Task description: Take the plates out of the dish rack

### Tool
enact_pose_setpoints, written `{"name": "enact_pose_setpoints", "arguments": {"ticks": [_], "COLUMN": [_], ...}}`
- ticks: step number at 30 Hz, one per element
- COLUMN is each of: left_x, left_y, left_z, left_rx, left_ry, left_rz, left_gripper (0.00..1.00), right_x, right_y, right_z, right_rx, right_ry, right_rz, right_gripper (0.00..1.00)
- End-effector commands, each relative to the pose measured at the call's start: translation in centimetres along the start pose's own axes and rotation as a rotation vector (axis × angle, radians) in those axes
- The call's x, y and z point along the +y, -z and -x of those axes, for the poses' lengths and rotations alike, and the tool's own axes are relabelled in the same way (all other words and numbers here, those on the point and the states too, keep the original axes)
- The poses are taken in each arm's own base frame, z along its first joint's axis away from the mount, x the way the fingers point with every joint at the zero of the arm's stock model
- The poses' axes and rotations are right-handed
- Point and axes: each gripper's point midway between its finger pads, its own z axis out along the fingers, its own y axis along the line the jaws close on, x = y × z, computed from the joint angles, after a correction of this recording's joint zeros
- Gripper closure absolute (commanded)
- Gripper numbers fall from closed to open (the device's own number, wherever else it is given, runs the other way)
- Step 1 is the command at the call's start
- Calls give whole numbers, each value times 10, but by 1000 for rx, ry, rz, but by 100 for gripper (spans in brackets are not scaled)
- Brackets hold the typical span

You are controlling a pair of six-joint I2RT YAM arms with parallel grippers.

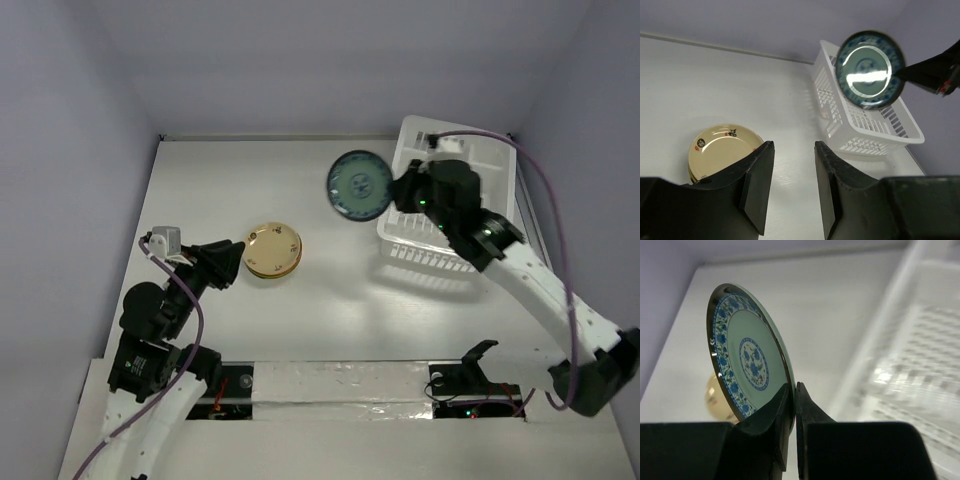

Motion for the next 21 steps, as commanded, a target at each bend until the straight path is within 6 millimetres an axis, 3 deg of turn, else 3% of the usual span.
{"name": "enact_pose_setpoints", "arguments": {"ticks": [1,2,4,5,8,9,11,12,21], "left_x": [8,12,17,20,28,31,35,37,47], "left_y": [-6,-8,-10,-11,-16,-17,-19,-20,-18], "left_z": [10,9,9,7,4,4,3,3,7], "left_rx": [-35,-29,-30,-21,-8,-6,2,2,-18], "left_ry": [-4,-6,-4,-2,4,5,7,7,8], "left_rz": [41,56,81,91,125,138,152,160,210], "left_gripper": [65,65,63,61,58,56,53,52,48], "right_x": [90,100,130,142,180,185,196,194,195], "right_y": [-25,-43,-52,-63,-67,-79,-87,-98,-122], "right_z": [-23,-48,-66,-91,-118,-136,-147,-166,-201], "right_rx": [59,121,155,216,268,293,323,364,414], "right_ry": [-60,-60,-84,-78,-93,-95,-122,-122,-166], "right_rz": [317,333,400,430,519,512,528,504,453], "right_gripper": [100,100,100,100,100,100,100,100,96]}}
